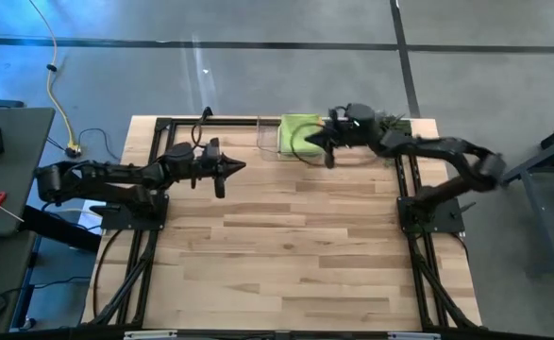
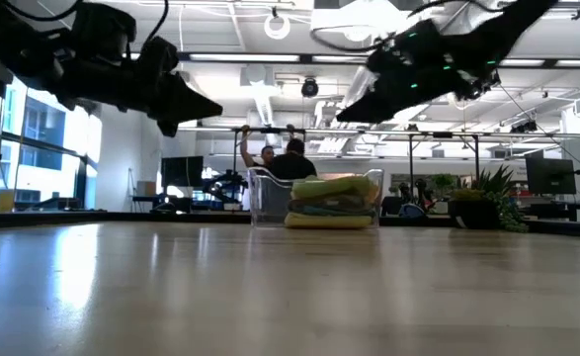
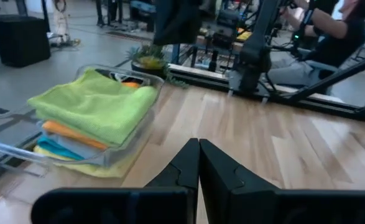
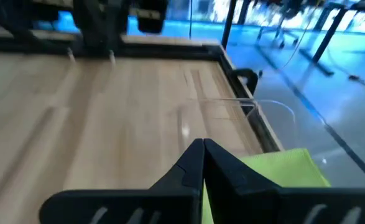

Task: Fold microfiber towels
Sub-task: Return to Home Position

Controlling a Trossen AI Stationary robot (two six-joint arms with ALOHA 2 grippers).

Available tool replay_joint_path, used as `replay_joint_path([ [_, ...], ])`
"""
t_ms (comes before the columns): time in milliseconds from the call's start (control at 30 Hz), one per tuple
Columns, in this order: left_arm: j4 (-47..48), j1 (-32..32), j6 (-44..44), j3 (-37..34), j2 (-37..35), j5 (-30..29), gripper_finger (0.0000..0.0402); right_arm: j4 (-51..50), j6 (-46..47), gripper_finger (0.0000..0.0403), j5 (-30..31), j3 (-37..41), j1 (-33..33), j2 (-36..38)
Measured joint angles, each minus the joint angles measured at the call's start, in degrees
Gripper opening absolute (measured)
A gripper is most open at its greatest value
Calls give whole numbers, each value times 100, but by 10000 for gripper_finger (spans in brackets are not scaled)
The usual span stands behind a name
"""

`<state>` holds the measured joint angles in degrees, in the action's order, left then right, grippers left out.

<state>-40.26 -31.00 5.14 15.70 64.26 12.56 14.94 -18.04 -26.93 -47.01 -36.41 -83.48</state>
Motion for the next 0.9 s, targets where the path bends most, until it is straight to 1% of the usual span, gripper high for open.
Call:
replay_joint_path([
  [67,25,31,5,-54,-127,64,0,353,247,0,160,583,138,514],
  [133,-78,79,3,-165,-258,74,0,650,432,0,458,1134,296,1043],
  [267,-330,198,33,-482,-522,-76,0,844,839,0,923,2091,561,2134],
  [433,-438,313,199,-867,-979,-167,0,845,1434,0,1028,3085,772,3572],
  [500,-450,375,196,-1023,-1180,-328,0,799,1562,0,1055,3447,803,4148],
  [533,-439,418,189,-1072,-1249,-470,0,769,1623,0,1181,3617,812,4431],
  [567,-424,461,182,-1110,-1315,-585,0,746,1670,0,1337,3781,810,4731],
  [667,-245,562,174,-1167,-1508,-639,0,606,1669,0,1631,4175,808,5535],
  [767,-244,651,118,-1263,-1647,-788,0,181,1656,0,1901,4399,809,6255],
  [833,-283,679,65,-1345,-1739,-920,0,-124,1635,0,1996,4478,808,6652],
  [900,-321,694,86,-1413,-1889,-931,0,-405,1535,0,2003,4548,808,7010],
])
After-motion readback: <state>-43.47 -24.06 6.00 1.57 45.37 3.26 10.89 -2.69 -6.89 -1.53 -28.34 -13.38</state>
